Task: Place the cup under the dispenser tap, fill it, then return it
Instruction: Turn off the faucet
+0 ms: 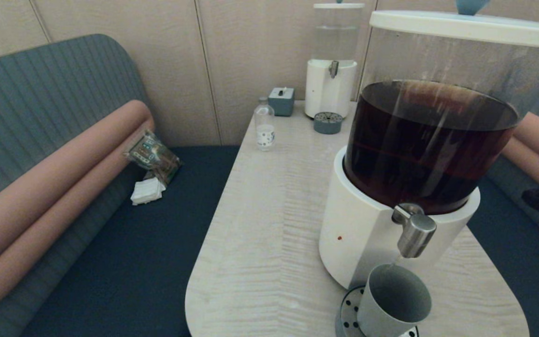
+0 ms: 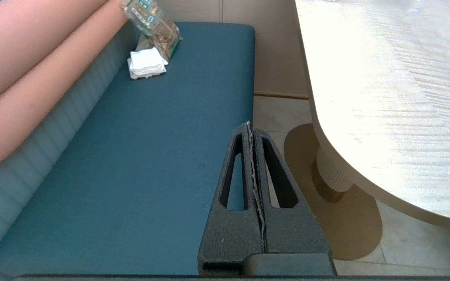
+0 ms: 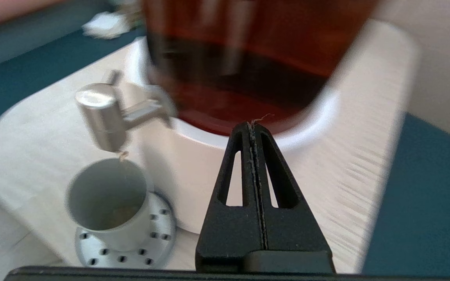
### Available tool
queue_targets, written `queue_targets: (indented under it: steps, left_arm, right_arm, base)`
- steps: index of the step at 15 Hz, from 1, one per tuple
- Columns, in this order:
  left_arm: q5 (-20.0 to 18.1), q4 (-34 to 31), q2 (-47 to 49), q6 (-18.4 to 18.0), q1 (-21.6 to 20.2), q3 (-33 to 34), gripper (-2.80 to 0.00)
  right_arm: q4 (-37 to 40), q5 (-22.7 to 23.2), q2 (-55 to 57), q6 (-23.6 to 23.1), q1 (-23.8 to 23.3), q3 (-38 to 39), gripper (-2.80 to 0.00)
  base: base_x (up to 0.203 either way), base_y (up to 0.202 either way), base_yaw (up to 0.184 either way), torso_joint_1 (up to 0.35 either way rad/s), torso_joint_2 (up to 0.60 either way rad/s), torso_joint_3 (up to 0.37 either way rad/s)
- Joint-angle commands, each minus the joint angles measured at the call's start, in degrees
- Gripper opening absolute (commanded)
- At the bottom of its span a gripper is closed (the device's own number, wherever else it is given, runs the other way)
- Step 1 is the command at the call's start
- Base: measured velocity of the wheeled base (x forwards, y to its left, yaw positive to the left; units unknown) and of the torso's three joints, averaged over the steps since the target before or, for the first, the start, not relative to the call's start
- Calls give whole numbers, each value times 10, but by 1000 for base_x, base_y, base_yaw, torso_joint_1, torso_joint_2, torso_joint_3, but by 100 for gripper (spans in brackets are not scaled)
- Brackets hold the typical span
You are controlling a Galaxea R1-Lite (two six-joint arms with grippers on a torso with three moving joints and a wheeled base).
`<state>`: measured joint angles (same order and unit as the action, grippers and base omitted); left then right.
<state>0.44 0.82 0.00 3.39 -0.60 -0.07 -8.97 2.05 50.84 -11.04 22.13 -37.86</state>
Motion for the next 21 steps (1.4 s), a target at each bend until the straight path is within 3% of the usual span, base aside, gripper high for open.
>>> queue_targets:
  steps: [1, 2, 4, 7, 11, 16, 21]
  left_arm:
    - [-1, 1, 1, 1, 0, 0, -280]
    - [-1, 1, 1, 0, 0, 0, -280]
    - [1, 1, 1, 1, 0, 0, -280]
    - [-1, 1, 1, 0, 0, 0, -280]
    - [0, 1, 1, 1, 0, 0, -280]
    - [0, 0, 1, 1, 0, 0, -280]
    - [-1, 1, 1, 0, 0, 0, -280]
  right_arm:
    - [5, -20, -49, 0, 0, 2, -280]
    - [7, -38, -68, 2, -2, 5, -280]
    - [5, -53, -100, 5, -53, 23, -280]
    - [4, -28, -180, 6, -121, 55, -280]
    - [1, -12, -297, 3, -177, 100, -280]
    - [-16, -11, -407, -4, -214, 178, -280]
    - [-92, -21, -481, -15, -222, 289, -280]
  base:
    - [0, 0, 0, 0, 0, 0]
    - [0, 0, 0, 0, 0, 0]
    - [0, 0, 0, 0, 0, 0]
    - [0, 0, 0, 0, 0, 0]
    - [0, 0, 0, 0, 0, 0]
    - [0, 0, 0, 0, 0, 0]
    - [0, 0, 0, 0, 0, 0]
